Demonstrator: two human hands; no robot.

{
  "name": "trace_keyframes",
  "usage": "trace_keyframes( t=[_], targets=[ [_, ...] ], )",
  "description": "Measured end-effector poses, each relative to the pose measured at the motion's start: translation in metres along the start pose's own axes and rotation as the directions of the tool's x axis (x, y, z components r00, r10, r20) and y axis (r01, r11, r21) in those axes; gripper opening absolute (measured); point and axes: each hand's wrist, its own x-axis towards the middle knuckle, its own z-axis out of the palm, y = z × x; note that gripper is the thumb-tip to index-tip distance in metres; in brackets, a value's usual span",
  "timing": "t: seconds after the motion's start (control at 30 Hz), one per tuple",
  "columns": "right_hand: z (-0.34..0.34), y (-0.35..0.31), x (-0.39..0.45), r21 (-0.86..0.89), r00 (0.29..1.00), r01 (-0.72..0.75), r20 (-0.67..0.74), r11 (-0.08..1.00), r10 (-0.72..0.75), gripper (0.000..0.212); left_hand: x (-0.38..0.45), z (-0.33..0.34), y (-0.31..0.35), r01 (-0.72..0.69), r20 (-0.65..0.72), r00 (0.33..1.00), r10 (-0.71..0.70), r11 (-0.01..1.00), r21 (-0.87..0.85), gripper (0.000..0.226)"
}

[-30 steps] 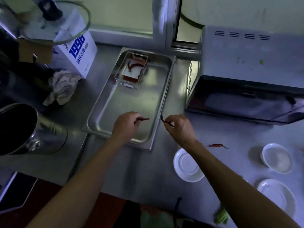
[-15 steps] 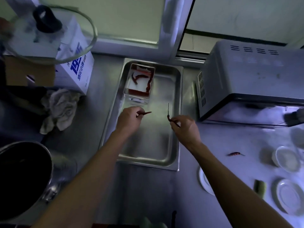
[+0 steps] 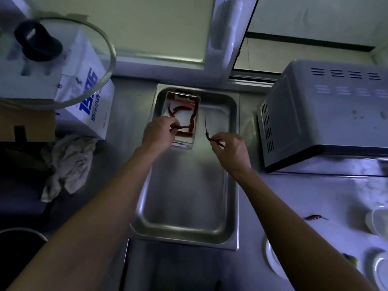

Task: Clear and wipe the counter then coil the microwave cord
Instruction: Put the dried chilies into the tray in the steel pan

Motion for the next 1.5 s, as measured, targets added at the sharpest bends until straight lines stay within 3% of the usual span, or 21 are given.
trace_keyframes(
  t=[0.27,0.47,0.63,0.8,1.03,1.3,1.5],
  targets=[
    [0.03,0.007,0.073,0.081,1.0,-0.002,0.014,0.997,0.001,0.015,0.054,0.017,-0.013,-0.14,0.034,0.99,0.137,0.985,0.103,0.02],
    [0.049,0.022,0.1,0.091,0.997,-0.044,0.068,0.995,0.038,0.014,0.064,0.03,-0.029,-0.149,0.08,0.987,0.139,0.977,0.153,0.022],
    [0.069,0.016,0.116,-0.009,0.995,0.04,0.087,0.999,-0.039,0.017,0.055,0.03,-0.044,-0.122,-0.051,0.99,0.133,0.976,0.182,0.02],
    [0.086,0.003,0.13,-0.121,0.993,0.107,0.067,0.987,-0.1,0.011,0.046,0.024,-0.053,-0.107,-0.043,0.992,0.116,0.98,0.167,0.023],
    [0.107,-0.01,0.143,-0.222,0.974,0.17,0.186,0.96,-0.13,0.015,0.035,0.018,-0.058,-0.093,0.016,0.996,0.092,0.976,0.197,0.026],
    [0.093,-0.014,0.129,-0.204,0.983,0.121,0.164,0.971,-0.088,0.027,0.021,0.012,-0.048,-0.053,0.055,0.998,0.042,0.972,0.227,0.029],
    [0.05,-0.018,0.072,-0.259,0.977,0.073,0.212,0.963,-0.017,0.028,-0.013,0.005,-0.017,-0.041,0.144,0.99,0.012,0.979,0.2,0.034]
  ],
)
